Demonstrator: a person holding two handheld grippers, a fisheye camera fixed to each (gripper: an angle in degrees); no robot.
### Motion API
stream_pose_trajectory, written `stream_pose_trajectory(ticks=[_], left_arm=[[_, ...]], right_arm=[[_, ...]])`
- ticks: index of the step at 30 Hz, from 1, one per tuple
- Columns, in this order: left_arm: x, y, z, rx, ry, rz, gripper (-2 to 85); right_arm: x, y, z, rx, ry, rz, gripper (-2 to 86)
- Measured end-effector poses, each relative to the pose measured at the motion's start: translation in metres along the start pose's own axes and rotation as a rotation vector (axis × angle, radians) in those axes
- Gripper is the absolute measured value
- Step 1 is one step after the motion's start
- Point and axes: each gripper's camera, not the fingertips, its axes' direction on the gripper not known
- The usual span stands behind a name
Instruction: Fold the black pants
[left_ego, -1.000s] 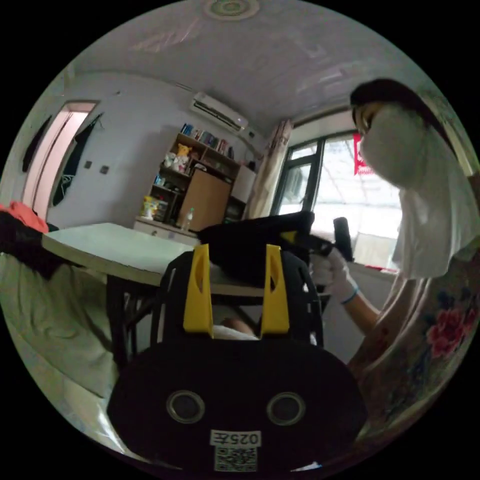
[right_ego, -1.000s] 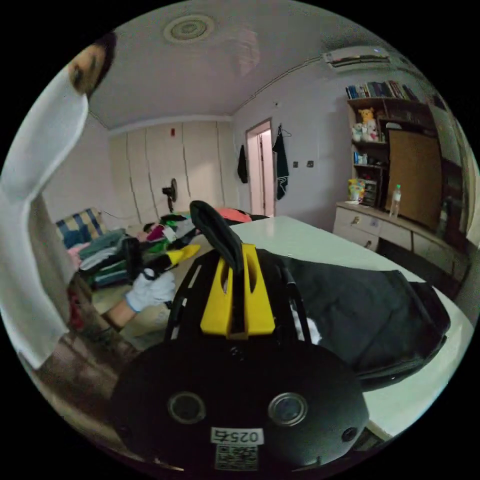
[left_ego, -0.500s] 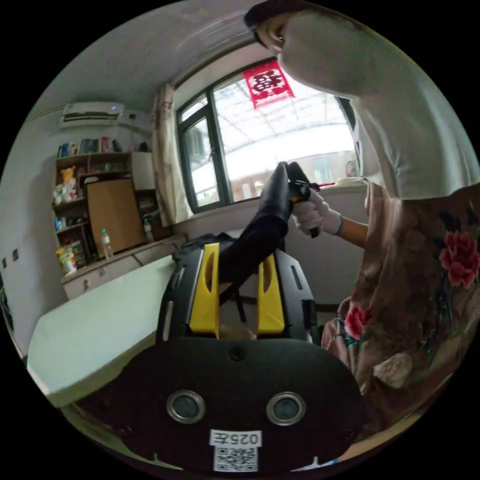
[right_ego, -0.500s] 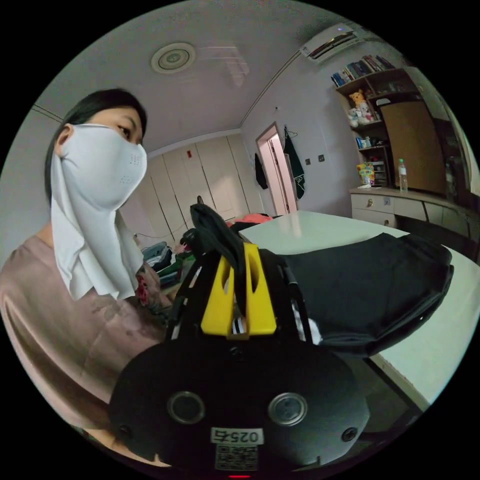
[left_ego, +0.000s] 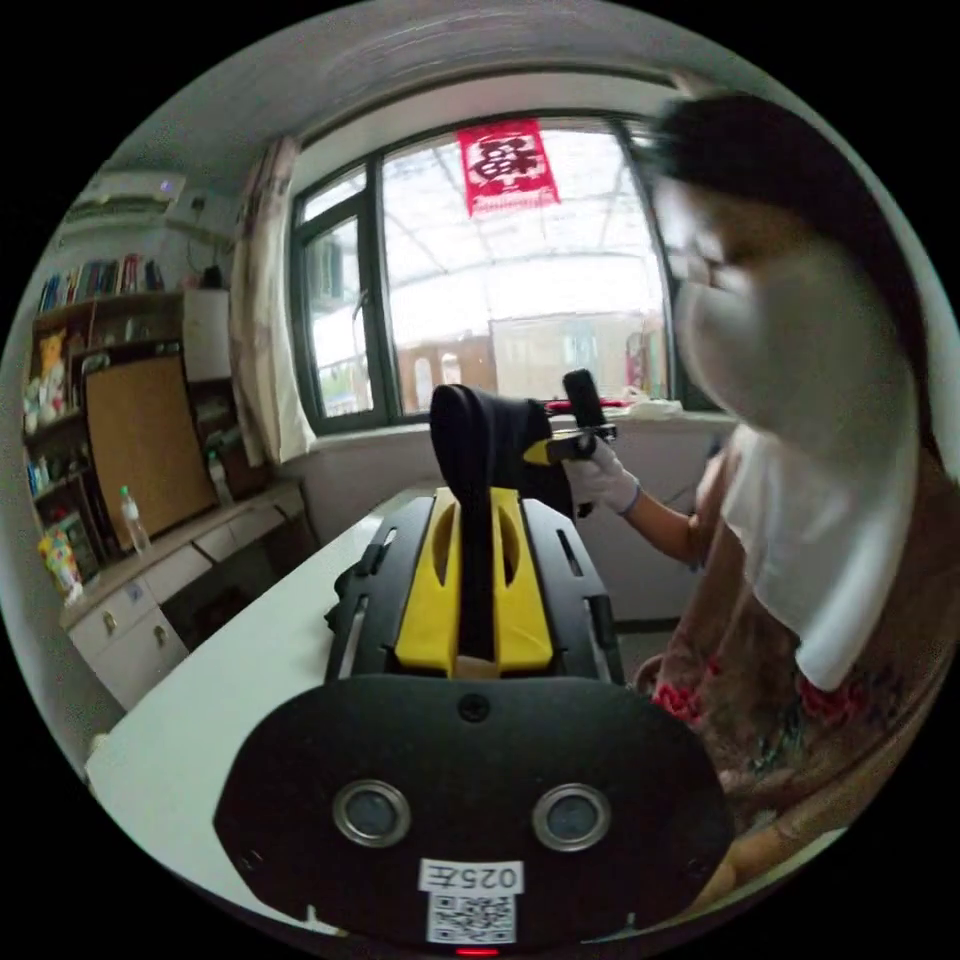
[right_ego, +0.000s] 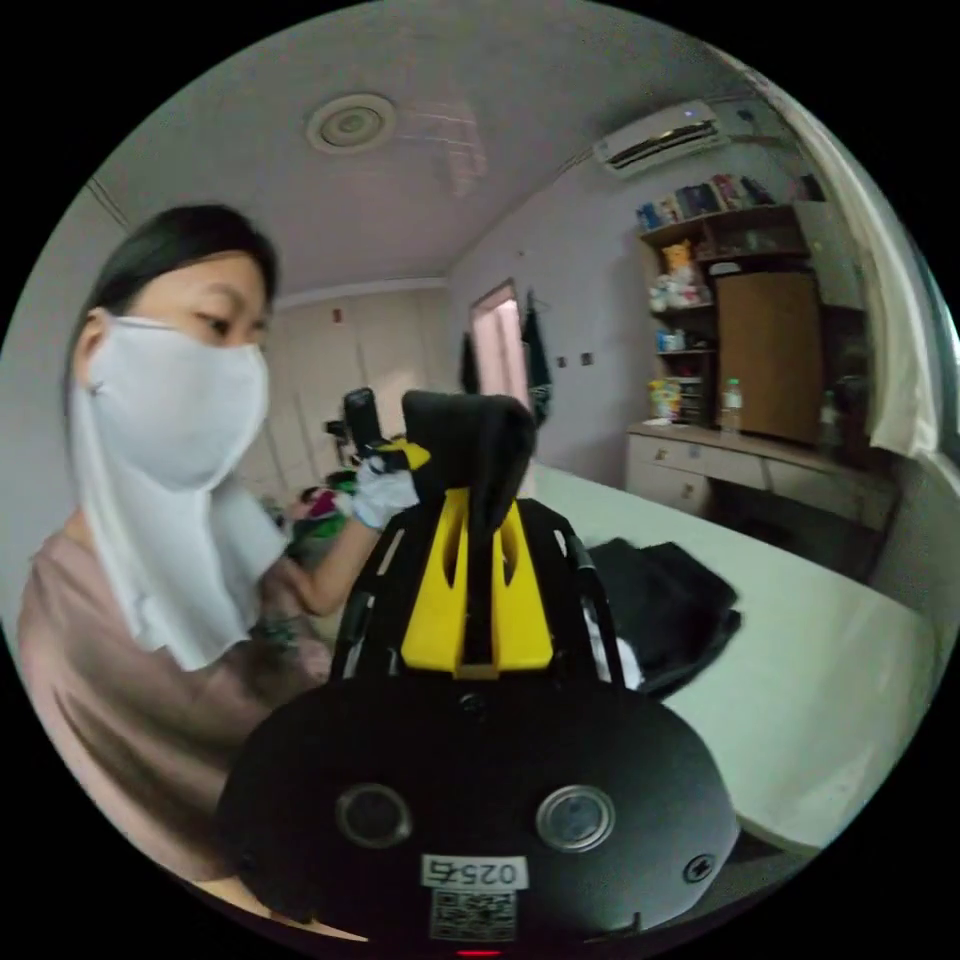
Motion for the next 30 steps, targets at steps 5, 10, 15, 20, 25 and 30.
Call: stream_pose_trajectory(ticks=[5, 10, 15, 20, 25, 30], left_arm=[[-0.171, -0.009, 0.169, -0.366, -0.011, -0.25, -0.5], [-0.26, 0.07, 0.278, -0.624, 0.106, -0.545, -0.9], [-0.29, 0.102, 0.256, -0.507, 0.248, -0.674, -0.1], [-0.277, 0.133, 0.167, -0.392, 0.325, -0.696, 4.1], [-0.241, 0.175, 0.115, -0.305, 0.457, -0.732, 7.3], [-0.206, 0.186, 0.103, -0.275, 0.588, -0.628, 13.9]], right_arm=[[0.163, 0.013, 0.053, -0.212, 0.238, 0.253, 2.6], [0.277, 0.076, 0.093, -0.397, 0.156, 0.558, 2.3], [0.307, 0.092, 0.078, -0.336, 0.026, 0.649, 4.4], [0.286, 0.122, 0.027, -0.195, -0.132, 0.746, 14.5], [0.24, 0.161, -0.005, -0.119, -0.061, 0.782, 15.1], [0.188, 0.099, -0.011, -0.071, 0.085, 0.533, 10.9]])
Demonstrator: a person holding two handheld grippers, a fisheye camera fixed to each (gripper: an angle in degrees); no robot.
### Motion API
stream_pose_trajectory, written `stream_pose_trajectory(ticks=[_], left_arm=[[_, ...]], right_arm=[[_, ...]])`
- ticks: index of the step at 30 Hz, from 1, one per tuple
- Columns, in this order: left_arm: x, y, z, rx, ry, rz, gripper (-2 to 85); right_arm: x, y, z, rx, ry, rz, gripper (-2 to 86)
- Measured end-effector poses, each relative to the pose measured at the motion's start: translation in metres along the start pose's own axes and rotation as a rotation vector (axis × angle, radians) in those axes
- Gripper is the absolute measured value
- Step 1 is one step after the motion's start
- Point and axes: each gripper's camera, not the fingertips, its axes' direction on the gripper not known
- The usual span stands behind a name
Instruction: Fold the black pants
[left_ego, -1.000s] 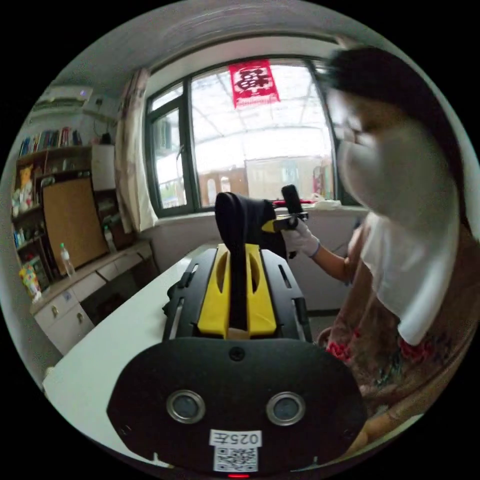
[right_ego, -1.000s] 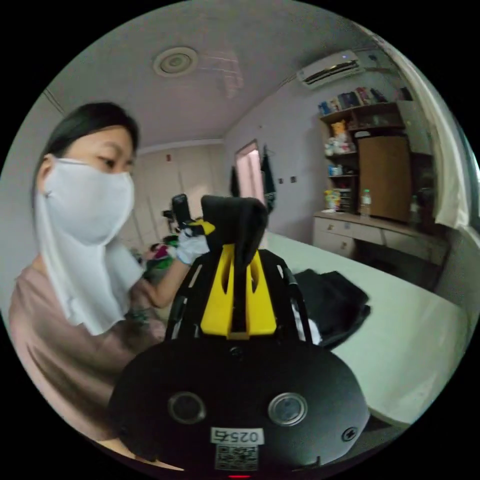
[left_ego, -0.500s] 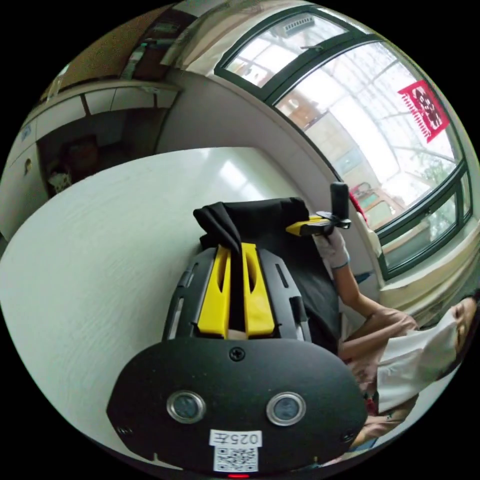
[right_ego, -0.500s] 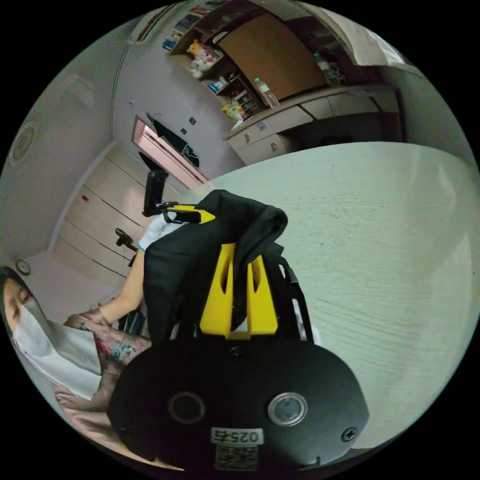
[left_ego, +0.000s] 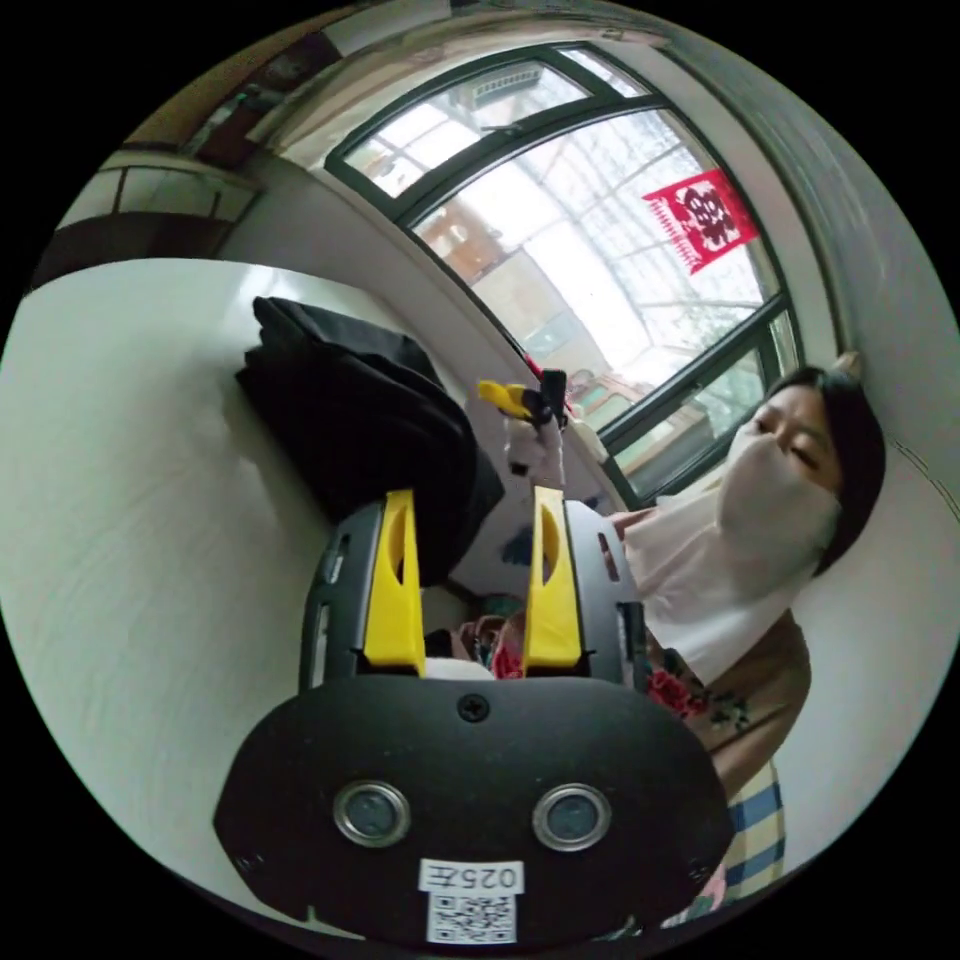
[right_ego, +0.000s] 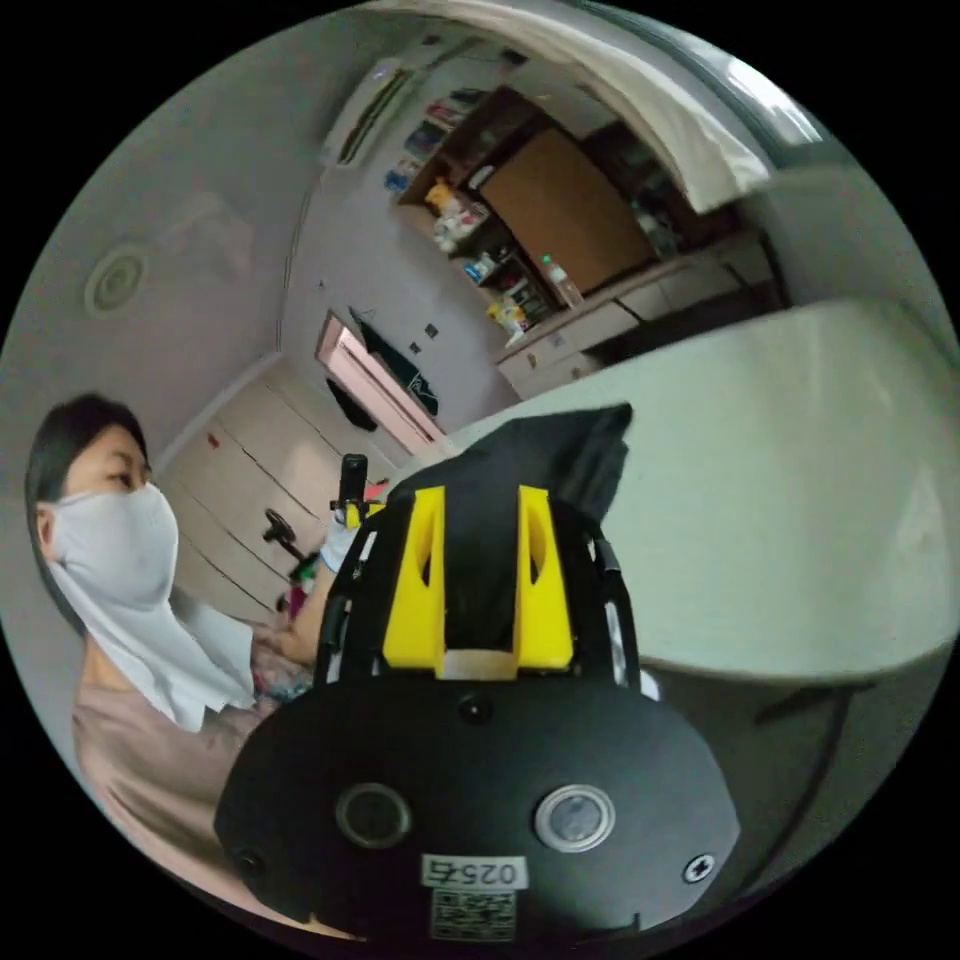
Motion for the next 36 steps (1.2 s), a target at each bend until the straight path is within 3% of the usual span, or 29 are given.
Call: stream_pose_trajectory(ticks=[3, 6, 9, 11, 12, 15, 22, 25, 27, 30, 31, 32, 36], left_arm=[[0.02, 0.013, 0.013, -0.038, -0.198, 0.08, 15.9], [0.029, 0.015, 0.036, -0.134, -0.404, 0.068, 11.1], [0.033, 0.023, 0.027, -0.146, -0.36, 0.068, 6.4], [0.025, 0.036, 0.016, -0.141, -0.247, 0.033, 3.1], [0.021, 0.04, 0.015, -0.15, -0.212, 0.013, 2.9], [0.008, 0.057, 0.014, -0.15, -0.099, -0.063, 1.1], [0.052, 0.097, 0.011, -0.091, -0.316, 0.022, 0.0], [0.054, 0.112, 0.004, -0.044, -0.291, 0.014, 0.2], [0.053, 0.122, -0.001, -0.016, -0.259, 0.024, 0.2], [0.073, 0.14, 0.002, -0.035, -0.315, 0.193, 0.1], [0.087, 0.148, 0.007, -0.062, -0.407, 0.272, 0.2], [0.099, 0.155, 0.011, -0.076, -0.479, 0.33, 0.3], [0.103, 0.16, 0.001, -0.083, -0.464, 0.334, 0.4]], right_arm=[[-0.064, -0.048, 0.041, -0.135, 0.088, -0.223, 10.3], [-0.095, -0.082, 0.106, -0.294, -0.044, -0.329, 9.0], [-0.103, -0.106, 0.179, -0.464, 0.032, -0.405, 5.2], [-0.096, -0.122, 0.23, -0.492, 0.28, -0.471, 0.5], [-0.094, -0.125, 0.244, -0.517, 0.313, -0.49, 0.0], [-0.082, -0.126, 0.316, -0.73, 0.219, -0.464, -0.8], [-0.103, -0.135, 0.338, -0.67, 0.375, -0.524, -1.0], [-0.141, -0.136, 0.299, -0.558, 0.086, -0.487, -1.0], [-0.164, -0.122, 0.301, -0.633, -0.027, -0.517, -1.0], [-0.171, -0.069, 0.35, -0.786, 0.162, -0.667, -1.0], [-0.168, -0.07, 0.35, -0.7, 0.124, -0.636, -1.0], [-0.165, -0.077, 0.355, -0.737, 0.099, -0.6, -1.0], [-0.168, -0.09, 0.36, -0.775, 0.09, -0.541, -1.0]])
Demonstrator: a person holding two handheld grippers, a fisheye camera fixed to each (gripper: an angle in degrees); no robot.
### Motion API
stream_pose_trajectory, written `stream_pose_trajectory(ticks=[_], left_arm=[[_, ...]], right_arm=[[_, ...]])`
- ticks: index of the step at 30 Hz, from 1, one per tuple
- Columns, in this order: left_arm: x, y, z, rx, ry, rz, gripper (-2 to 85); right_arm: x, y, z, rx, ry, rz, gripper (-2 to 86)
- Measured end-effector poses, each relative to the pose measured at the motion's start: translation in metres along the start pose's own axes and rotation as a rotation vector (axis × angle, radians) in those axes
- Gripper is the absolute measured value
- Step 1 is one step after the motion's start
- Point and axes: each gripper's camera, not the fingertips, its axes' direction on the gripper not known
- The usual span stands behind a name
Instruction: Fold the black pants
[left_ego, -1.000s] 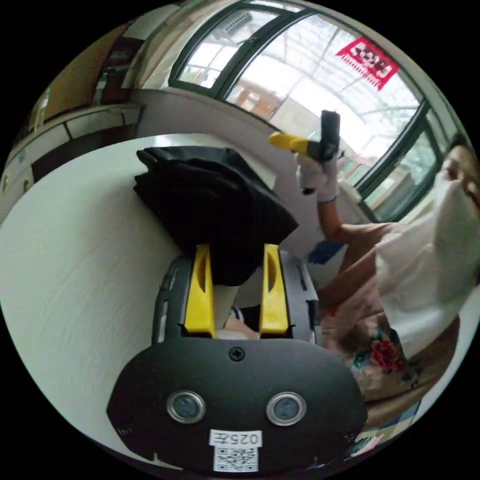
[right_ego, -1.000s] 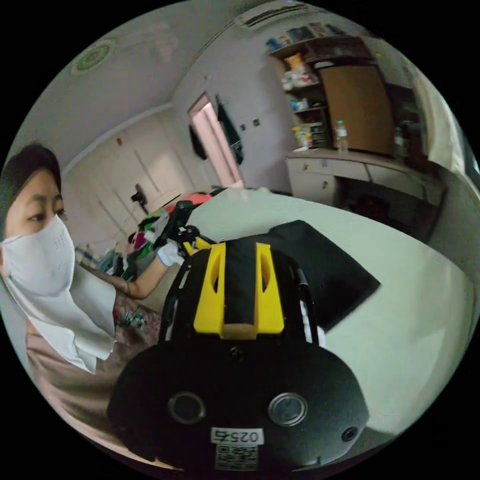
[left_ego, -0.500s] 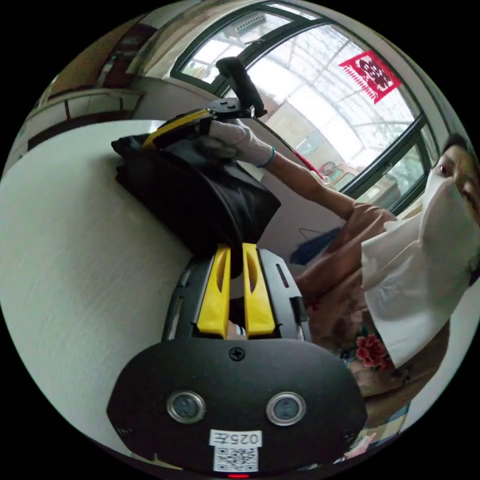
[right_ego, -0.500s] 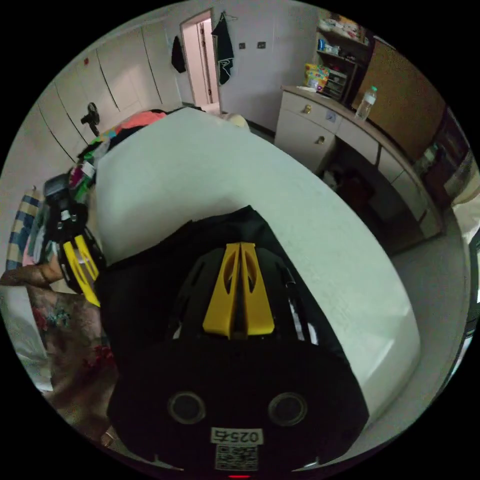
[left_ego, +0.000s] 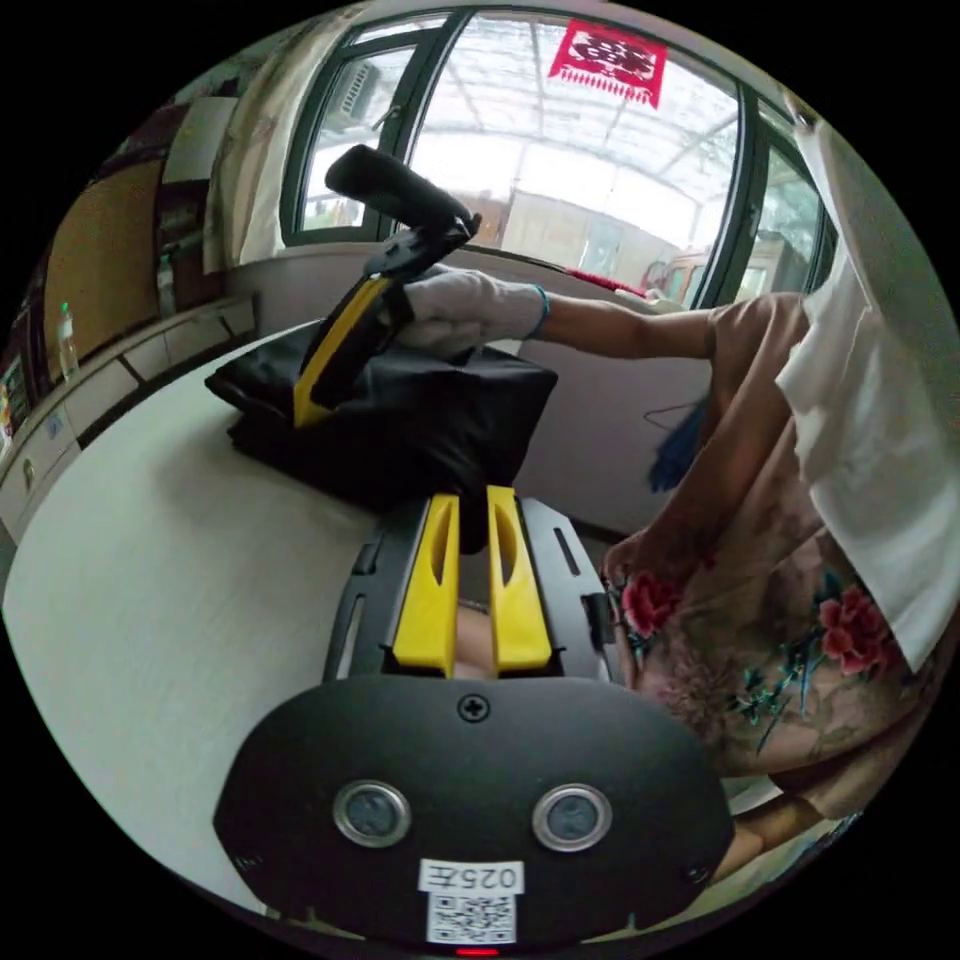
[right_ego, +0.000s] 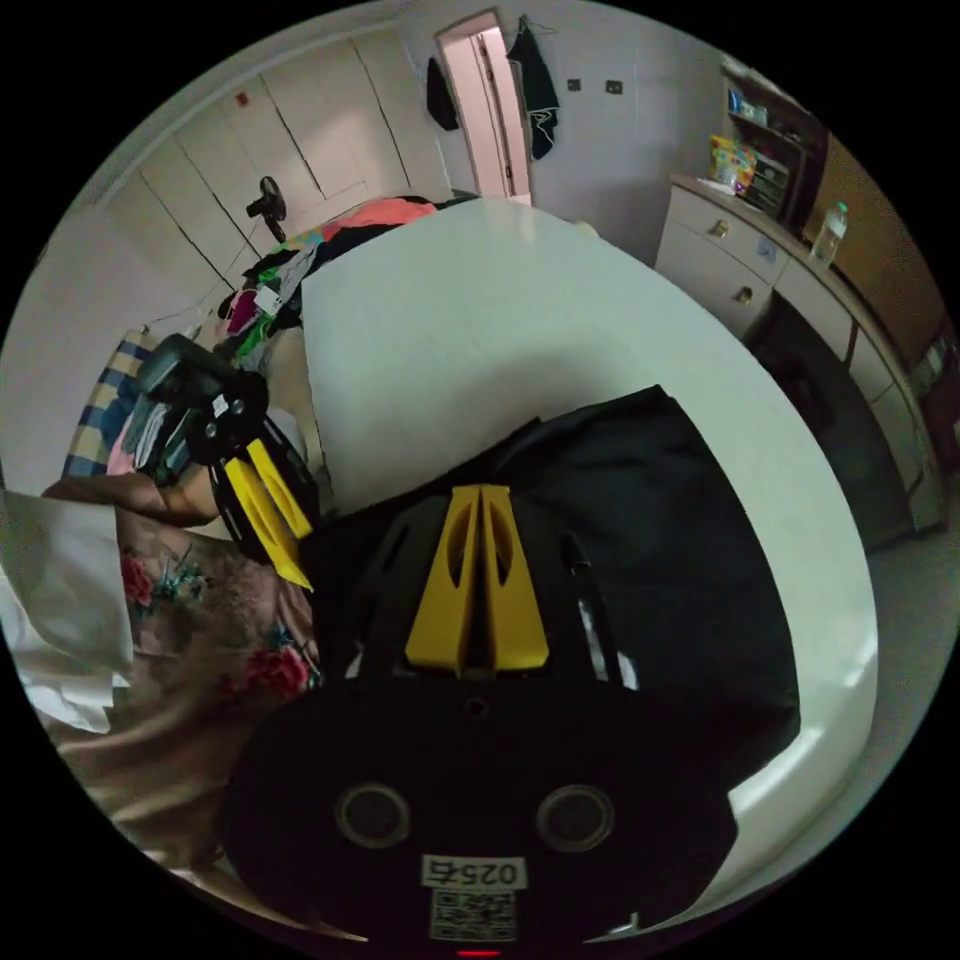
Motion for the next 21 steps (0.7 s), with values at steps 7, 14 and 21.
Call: stream_pose_trajectory(ticks=[7, 14, 21], left_arm=[[-0.02, 0.035, -0.023, 0.153, 0.123, -0.155, 0.5], [-0.028, 0.041, -0.048, 0.098, 0.101, -0.17, 0.0], [-0.04, 0.102, -0.13, 0.367, 0.042, -0.438, 1.3]], right_arm=[[0.014, -0.009, -0.053, 0.118, 0.181, 0.053, -1.0], [0.056, -0.068, 0.03, -0.015, 0.181, 0.064, -1.0], [0.05, -0.059, 0.012, 0.011, 0.38, 0.036, -0.7]])
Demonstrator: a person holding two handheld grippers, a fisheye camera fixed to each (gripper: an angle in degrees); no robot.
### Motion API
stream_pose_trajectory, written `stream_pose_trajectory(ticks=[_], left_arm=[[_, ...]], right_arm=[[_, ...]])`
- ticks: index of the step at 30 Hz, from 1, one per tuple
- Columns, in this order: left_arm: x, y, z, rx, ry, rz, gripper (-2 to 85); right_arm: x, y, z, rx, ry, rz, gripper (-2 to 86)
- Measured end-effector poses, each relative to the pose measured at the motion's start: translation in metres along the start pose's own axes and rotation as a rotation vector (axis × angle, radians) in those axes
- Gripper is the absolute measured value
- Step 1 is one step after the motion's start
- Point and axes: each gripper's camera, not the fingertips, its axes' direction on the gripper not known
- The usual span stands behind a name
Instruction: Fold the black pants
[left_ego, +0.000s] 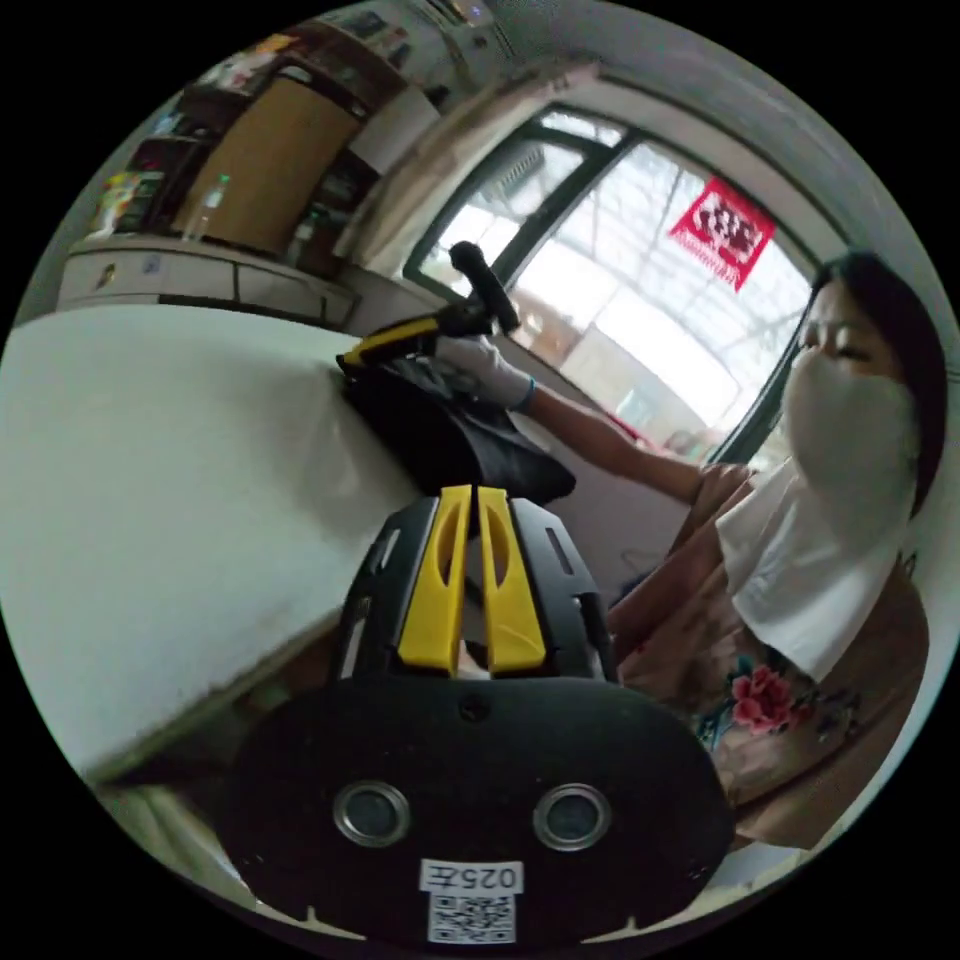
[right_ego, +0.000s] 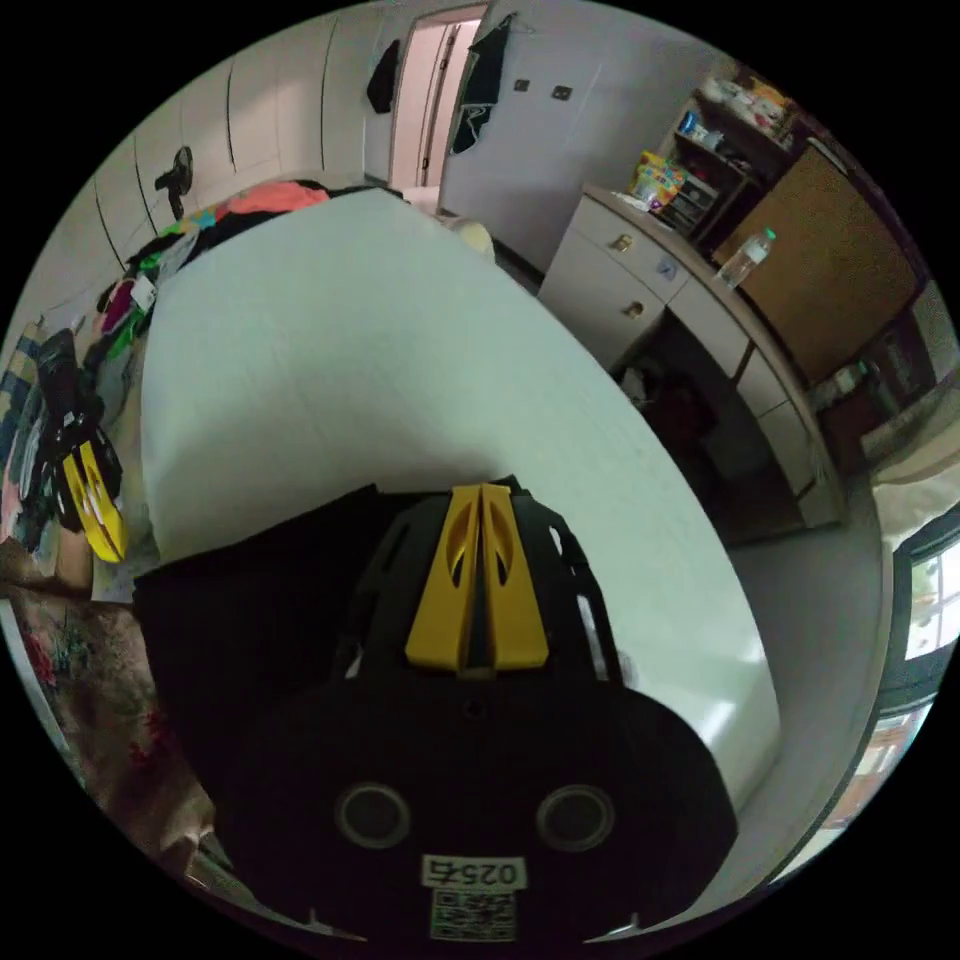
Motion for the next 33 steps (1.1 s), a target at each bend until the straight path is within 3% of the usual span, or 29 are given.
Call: stream_pose_trajectory(ticks=[1, 2, 4, 6, 7, 8, 10, 14, 17, 19, 23, 26, 28, 30, 33], left_arm=[[0.004, 0.013, -0.01, 0.068, -0.017, -0.07, 3.6], [0.014, 0.025, -0.009, 0.112, -0.055, -0.132, 11.6], [0.026, 0.039, 0.015, 0.089, -0.044, -0.225, 17.2], [0.031, 0.051, 0.05, 0.116, 0.077, -0.317, 17.8], [0.027, 0.059, 0.073, 0.183, 0.219, -0.393, 16.9], [0.016, 0.065, 0.097, 0.238, 0.356, -0.478, 15.3], [0.001, 0.064, 0.131, 0.25, 0.44, -0.574, 14.7], [0.004, 0.032, 0.177, 0.216, 0.394, -0.553, 13.9], [0.014, 0.025, 0.182, 0.204, 0.246, -0.613, 8.9], [0.012, 0.028, 0.176, 0.211, 0.255, -0.621, 6.1], [-0.008, 0.032, 0.119, 0.246, 0.172, -0.628, 1.9], [-0.025, 0.028, 0.068, 0.319, 0.044, -0.623, 1.6], [-0.031, 0.014, 0.062, 0.257, 0.031, -0.599, 1.7], [-0.022, 0.001, 0.065, 0.192, -0.039, -0.56, 1.8], [0.019, -0.015, 0.06, 0.135, -0.275, -0.476, 0.6]], right_arm=[[0.017, 0.01, -0.011, 0.027, -0.022, 0.052, -0.5], [0.037, 0.023, -0.021, 0.053, -0.091, 0.108, 0.0], [0.068, 0.045, -0.031, 0.072, -0.27, 0.166, 3.5], [0.093, 0.067, -0.037, 0.088, -0.438, 0.18, 11.6], [0.103, 0.08, -0.037, 0.075, -0.508, 0.176, 16.7], [0.111, 0.092, -0.038, 0.065, -0.526, 0.176, 19.3], [0.118, 0.104, -0.036, 0.043, -0.502, 0.196, 21.8], [0.1, 0.118, -0.015, -0.139, -0.347, 0.136, 21.5], [0.093, 0.134, -0.031, -0.112, -0.322, 0.195, 16.3], [0.092, 0.153, -0.043, -0.077, -0.315, 0.27, 13.1], [0.074, 0.226, -0.064, 0.01, -0.496, 0.472, 8.7], [0.029, 0.276, -0.073, 0.135, -0.711, 0.506, 7.4], [0.006, 0.291, -0.073, 0.18, -0.772, 0.521, 7.3], [-0.003, 0.296, -0.084, 0.216, -0.738, 0.533, 7.2], [-0.01, 0.29, -0.134, 0.259, -0.524, 0.519, 6.7]])
